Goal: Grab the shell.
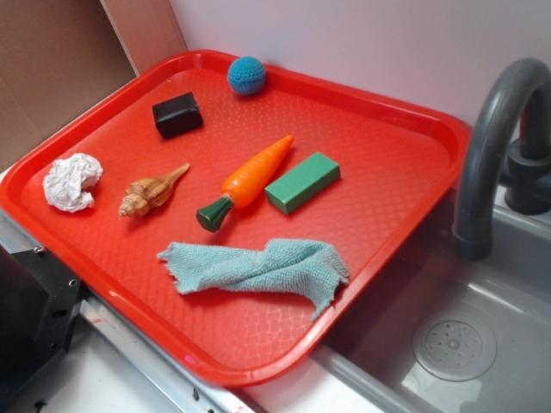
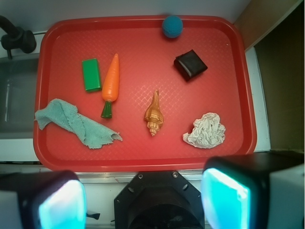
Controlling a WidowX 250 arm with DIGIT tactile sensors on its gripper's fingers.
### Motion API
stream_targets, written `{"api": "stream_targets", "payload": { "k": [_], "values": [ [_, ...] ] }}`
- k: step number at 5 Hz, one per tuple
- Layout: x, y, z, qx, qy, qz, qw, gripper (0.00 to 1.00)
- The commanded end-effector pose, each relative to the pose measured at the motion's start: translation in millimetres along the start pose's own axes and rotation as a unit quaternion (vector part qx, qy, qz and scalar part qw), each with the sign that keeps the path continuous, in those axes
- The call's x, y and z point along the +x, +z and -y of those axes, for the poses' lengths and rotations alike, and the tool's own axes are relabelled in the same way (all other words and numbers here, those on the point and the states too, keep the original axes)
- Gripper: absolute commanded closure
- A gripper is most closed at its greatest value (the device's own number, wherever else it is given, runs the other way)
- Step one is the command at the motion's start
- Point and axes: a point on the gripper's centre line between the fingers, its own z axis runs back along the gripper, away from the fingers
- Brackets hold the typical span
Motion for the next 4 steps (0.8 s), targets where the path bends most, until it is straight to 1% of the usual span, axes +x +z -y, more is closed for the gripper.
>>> {"api": "stream_targets", "payload": {
  "k": [1,2,3,4],
  "values": [
    [0.0,0.0,0.0,0.0,0.0,0.0,1.0,0.0],
    [8.3,-10.4,0.4,-0.017,0.02,0.014,1.0,0.0],
    [18.5,-27.0,-2.9,-0.022,0.021,0.017,0.999,0.0],
    [17.8,-42.9,-1.5,-0.037,0.021,0.004,0.999,0.0]
  ]
}}
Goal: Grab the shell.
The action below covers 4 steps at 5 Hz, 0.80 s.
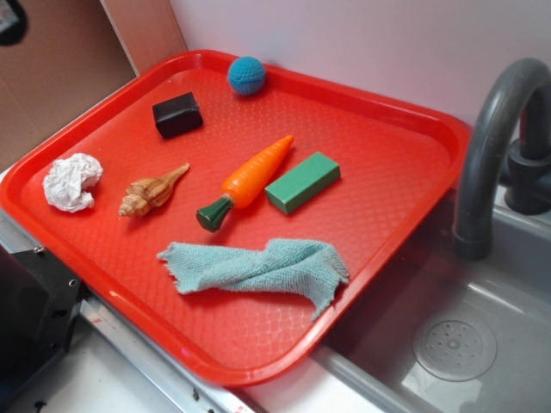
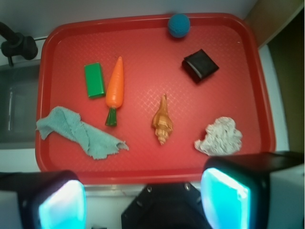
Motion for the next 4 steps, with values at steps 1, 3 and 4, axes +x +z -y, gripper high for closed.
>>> {"api": "stream_targets", "payload": {
  "k": [1,3,4],
  "values": [
    [3.4,-32.8,1.4,-0.021,-0.005,-0.016,1.0,0.0],
    [25.3,-88.2,-28.4,0.027,0.01,-0.045,0.999,0.0],
    [35.1,-110.1,-38.6,0.052,0.003,-0.054,0.997,0.0]
  ]
}}
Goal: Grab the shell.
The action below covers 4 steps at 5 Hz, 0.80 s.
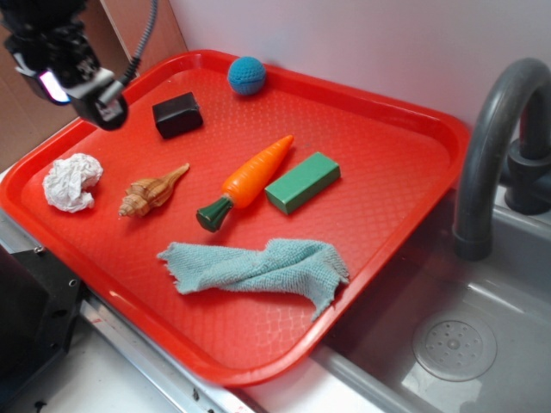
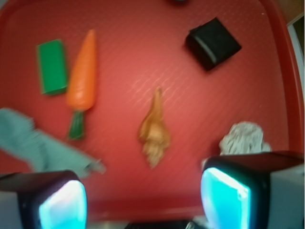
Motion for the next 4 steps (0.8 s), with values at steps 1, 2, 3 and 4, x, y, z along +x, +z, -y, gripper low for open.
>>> {"api": "stream_targets", "payload": {
  "k": [1,2,3,4],
  "values": [
    [22.8,-39.1,-17.3,0.029,-0.022,-0.014,0.999,0.0],
    [15.8,-57.0,-12.4,0.034,-0.044,-0.035,0.998,0.0],
    [8.6,-71.6,-13.7,0.04,-0.057,-0.052,0.996,0.0],
    [-1.4,-89.6,-9.8,0.05,-0.08,-0.075,0.993,0.0]
  ]
}}
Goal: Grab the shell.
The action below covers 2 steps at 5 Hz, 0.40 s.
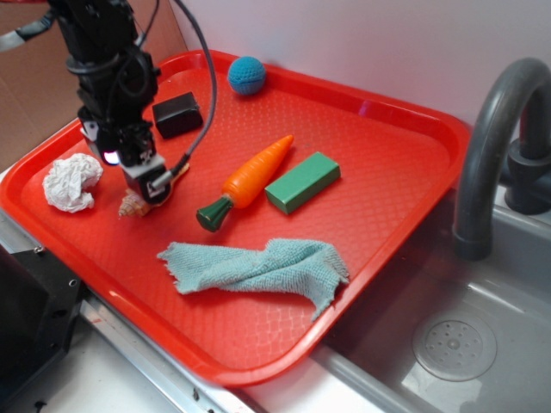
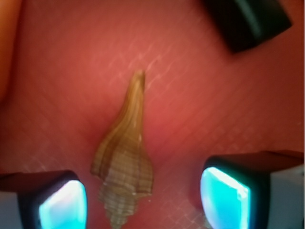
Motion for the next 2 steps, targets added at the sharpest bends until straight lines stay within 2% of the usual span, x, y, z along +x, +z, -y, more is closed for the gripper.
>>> {"api": "stream_targets", "payload": {
  "k": [1,2],
  "values": [
    [-7.4,-28.6,14.5,0.012,-0.034,-0.019,0.999,0.0],
    [-9.8,-34.4,22.1,0.022,-0.038,-0.021,0.999,0.0]
  ]
}}
